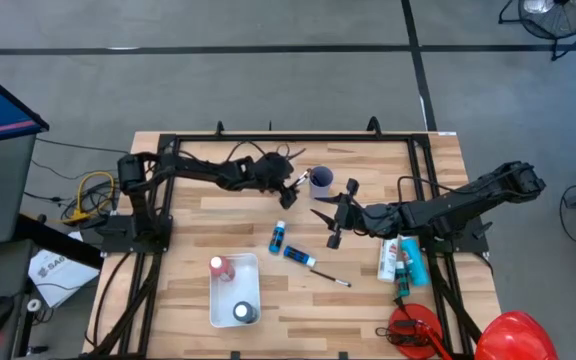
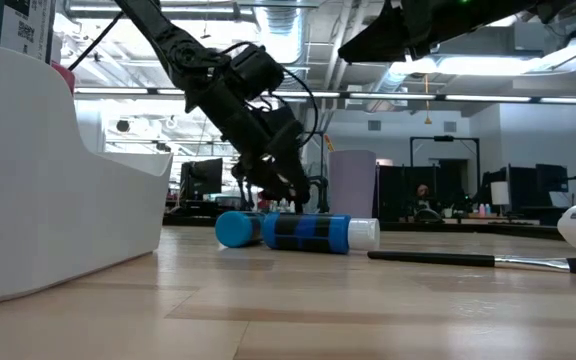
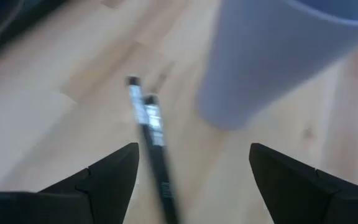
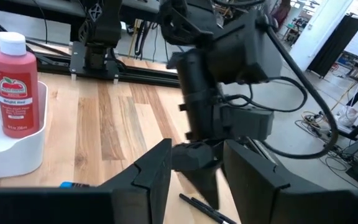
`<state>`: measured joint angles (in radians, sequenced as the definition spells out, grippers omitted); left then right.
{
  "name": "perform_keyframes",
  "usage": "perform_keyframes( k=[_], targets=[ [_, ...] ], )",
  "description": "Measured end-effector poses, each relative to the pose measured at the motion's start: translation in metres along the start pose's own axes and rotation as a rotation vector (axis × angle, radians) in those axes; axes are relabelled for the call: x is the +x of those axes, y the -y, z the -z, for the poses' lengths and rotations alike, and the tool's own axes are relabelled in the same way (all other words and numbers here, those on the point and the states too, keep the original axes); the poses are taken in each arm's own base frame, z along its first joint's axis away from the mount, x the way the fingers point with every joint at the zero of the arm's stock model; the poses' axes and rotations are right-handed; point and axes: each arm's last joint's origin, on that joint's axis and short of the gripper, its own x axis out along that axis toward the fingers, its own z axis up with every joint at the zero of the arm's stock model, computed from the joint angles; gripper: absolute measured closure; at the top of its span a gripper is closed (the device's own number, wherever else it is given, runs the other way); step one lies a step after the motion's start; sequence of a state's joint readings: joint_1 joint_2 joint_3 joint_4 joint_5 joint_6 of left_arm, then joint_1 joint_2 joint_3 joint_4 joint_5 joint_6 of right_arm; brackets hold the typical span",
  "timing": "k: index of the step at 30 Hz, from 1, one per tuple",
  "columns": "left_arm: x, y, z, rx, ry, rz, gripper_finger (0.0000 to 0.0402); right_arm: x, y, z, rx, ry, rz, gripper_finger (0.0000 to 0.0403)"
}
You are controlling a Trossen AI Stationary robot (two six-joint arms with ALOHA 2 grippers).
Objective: Pick & Place Paint Supplies
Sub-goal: Put the silver paint brush into the violet cup
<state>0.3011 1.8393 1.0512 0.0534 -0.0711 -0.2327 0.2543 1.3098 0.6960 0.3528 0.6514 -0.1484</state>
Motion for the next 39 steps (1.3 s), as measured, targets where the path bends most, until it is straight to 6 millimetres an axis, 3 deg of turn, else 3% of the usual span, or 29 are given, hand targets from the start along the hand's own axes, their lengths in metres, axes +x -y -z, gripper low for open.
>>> perform_keyframes(
  k=[7,12,18,21,30,33,39],
  targets=[
    [-0.003,0.029,0.0,-0.039,0.059,0.08,0.0103,0.0,0.0,0.003,-0.021,-0.029,-0.002,0.0264],
    [-0.007,0.053,0.007,-0.027,0.015,0.229,0.0103,-0.002,0.0,0.002,-0.011,-0.029,-0.003,0.0265],
    [-0.016,0.092,0.021,0.062,-0.018,0.386,0.0103,-0.004,-0.003,0.002,-0.004,-0.026,-0.015,0.0268],
    [-0.018,0.101,0.025,0.156,0.001,0.378,0.0103,-0.003,-0.002,0.002,0.002,-0.025,-0.014,0.0268],
    [-0.012,0.073,0.015,0.107,0.115,-0.056,0.0103,-0.004,-0.002,0.0,0.03,-0.011,-0.012,0.027],
    [-0.008,0.055,0.008,-0.055,0.126,-0.091,0.0104,-0.004,-0.002,0.001,0.041,-0.017,-0.013,0.027],
    [0.004,0.021,0.006,-0.161,0.09,-0.145,0.0123,-0.005,-0.004,0.005,0.046,-0.055,-0.024,0.0266]
  ],
)
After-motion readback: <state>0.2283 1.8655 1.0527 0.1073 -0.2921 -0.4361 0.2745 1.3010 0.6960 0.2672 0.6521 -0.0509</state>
